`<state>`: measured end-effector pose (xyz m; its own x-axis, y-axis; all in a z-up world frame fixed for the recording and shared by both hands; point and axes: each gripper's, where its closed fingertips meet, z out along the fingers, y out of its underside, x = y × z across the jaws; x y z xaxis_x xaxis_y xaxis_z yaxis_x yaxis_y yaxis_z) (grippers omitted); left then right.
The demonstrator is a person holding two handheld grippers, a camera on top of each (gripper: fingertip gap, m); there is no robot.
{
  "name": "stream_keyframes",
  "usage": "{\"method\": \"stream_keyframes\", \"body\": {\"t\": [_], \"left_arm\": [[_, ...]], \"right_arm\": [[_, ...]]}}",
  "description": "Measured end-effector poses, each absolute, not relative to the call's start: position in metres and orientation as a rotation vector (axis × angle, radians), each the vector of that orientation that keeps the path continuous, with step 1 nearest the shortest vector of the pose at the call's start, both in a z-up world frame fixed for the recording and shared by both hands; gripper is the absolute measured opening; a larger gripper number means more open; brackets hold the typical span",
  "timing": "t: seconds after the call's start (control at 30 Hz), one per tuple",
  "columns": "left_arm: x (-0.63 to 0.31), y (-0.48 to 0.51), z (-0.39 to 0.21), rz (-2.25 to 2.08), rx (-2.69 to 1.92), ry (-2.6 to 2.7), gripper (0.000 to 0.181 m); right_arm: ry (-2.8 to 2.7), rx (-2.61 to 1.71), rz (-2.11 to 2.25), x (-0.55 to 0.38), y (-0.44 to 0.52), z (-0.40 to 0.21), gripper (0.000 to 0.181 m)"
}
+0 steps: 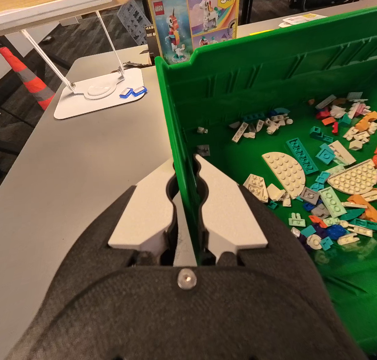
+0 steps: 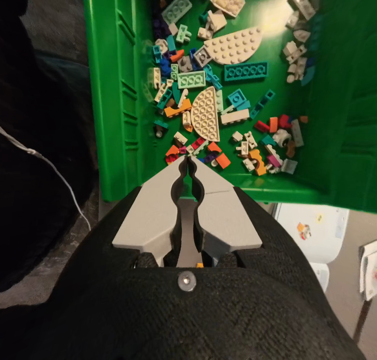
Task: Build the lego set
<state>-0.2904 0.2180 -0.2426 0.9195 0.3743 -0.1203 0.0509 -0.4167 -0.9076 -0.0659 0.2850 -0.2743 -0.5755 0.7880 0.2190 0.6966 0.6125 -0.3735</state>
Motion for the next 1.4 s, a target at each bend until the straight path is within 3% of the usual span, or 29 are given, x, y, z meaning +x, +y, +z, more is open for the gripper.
{"method": "stream_keyframes", "body": {"t": [0.03,0.63,1.07,1.4], "left_arm": [[-0.29,0.218,-0.243,0.368,-1.98,-0.308,0.009],[-0.291,0.218,-0.243,0.367,-1.982,-0.309,0.009],[-0.291,0.219,-0.243,0.366,-1.981,-0.309,0.009],[-0.29,0.218,-0.242,0.367,-1.975,-0.308,0.009]], "right_arm": [[-2.462,-1.204,0.362,-0.064,0.288,-0.272,0.0],[-2.345,-1.25,0.354,-0.068,0.313,-0.276,0.004],[-2.311,-1.126,0.405,-0.091,0.298,-0.278,0.039],[-2.521,-0.925,0.192,-0.096,0.277,-0.307,0.035]]}}
